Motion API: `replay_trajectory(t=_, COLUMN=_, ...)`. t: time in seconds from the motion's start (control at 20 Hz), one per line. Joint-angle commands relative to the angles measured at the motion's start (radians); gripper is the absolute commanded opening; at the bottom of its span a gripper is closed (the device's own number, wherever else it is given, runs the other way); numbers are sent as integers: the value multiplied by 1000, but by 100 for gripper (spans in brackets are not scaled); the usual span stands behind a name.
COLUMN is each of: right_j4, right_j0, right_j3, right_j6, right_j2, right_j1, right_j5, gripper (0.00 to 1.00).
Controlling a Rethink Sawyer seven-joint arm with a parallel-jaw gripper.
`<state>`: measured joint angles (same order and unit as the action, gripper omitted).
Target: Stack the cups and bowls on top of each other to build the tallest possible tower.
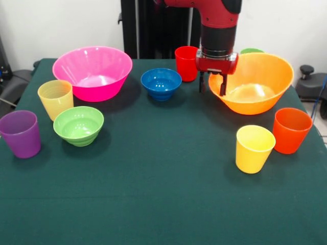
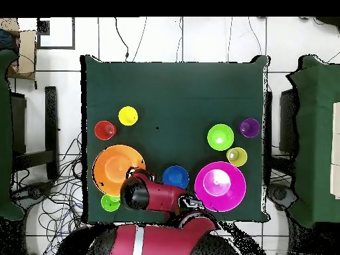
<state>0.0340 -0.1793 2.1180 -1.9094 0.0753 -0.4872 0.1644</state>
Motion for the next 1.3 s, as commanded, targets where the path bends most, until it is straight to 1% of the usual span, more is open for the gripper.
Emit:
replay_trajectory(t=0.05, right_j4=-21, right_j0=-10, right_j3=-70, right_j6=-135, right_j2=101, right_j1=-8, right_j5=-16, gripper=100)
replay_trajectory(t=0.3, right_j4=-33, right_j0=-19, right_j3=-76, right_j6=-138, right_j2=124, right_j1=9, right_j5=7, gripper=100)
replay_trajectory(t=0.5, right_j4=-57, right_j0=-45, right_j3=-84, right_j6=-130, right_j2=164, right_j1=36, right_j5=17, gripper=100)
replay_trajectory(t=0.8, right_j4=-81, right_j0=-43, right_j3=-95, right_j6=-120, right_j2=174, right_j1=52, right_j5=35, gripper=100)
replay_trajectory(t=1.1, right_j4=-93, right_j0=-20, right_j3=-103, right_j6=-110, right_j2=151, right_j1=47, right_j5=30, gripper=100)
replay_trajectory(t=1.3, right_j4=-83, right_j0=43, right_j3=-119, right_j6=-114, right_j2=79, right_j1=49, right_j5=81, gripper=100)
